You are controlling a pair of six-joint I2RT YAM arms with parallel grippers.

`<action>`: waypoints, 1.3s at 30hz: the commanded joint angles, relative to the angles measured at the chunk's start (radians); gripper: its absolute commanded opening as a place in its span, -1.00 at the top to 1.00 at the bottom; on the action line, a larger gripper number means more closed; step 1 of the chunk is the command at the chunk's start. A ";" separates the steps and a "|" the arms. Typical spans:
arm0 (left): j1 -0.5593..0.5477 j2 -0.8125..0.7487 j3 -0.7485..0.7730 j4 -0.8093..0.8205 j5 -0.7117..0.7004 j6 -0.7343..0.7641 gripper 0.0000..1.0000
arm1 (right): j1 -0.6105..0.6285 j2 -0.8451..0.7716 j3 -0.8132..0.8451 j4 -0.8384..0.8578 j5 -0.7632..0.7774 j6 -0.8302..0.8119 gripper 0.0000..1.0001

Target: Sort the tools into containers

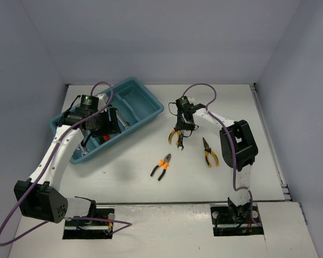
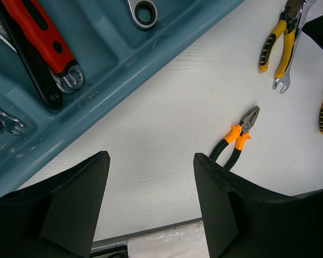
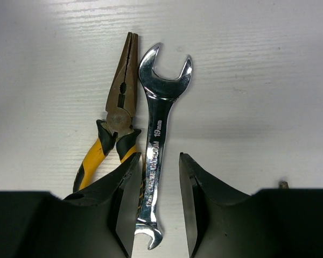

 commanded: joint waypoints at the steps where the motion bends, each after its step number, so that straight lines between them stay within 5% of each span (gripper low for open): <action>1: -0.006 -0.035 0.005 0.025 0.005 -0.002 -0.21 | -0.005 0.004 0.048 0.007 0.028 0.004 0.39; 12: -0.006 -0.028 -0.001 0.025 0.014 -0.002 -0.21 | -0.003 0.048 -0.009 0.015 -0.008 0.005 0.43; 22: -0.014 -0.024 0.008 0.028 0.021 0.002 -0.21 | 0.008 -0.076 -0.269 -0.016 -0.014 0.013 0.96; 29: -0.029 -0.001 0.033 0.030 0.027 0.009 -0.21 | 0.077 -0.228 -0.449 -0.026 -0.104 -0.075 0.99; 39: -0.067 0.036 0.063 0.030 0.031 0.010 -0.21 | 0.147 -0.274 -0.570 -0.060 -0.158 0.017 0.79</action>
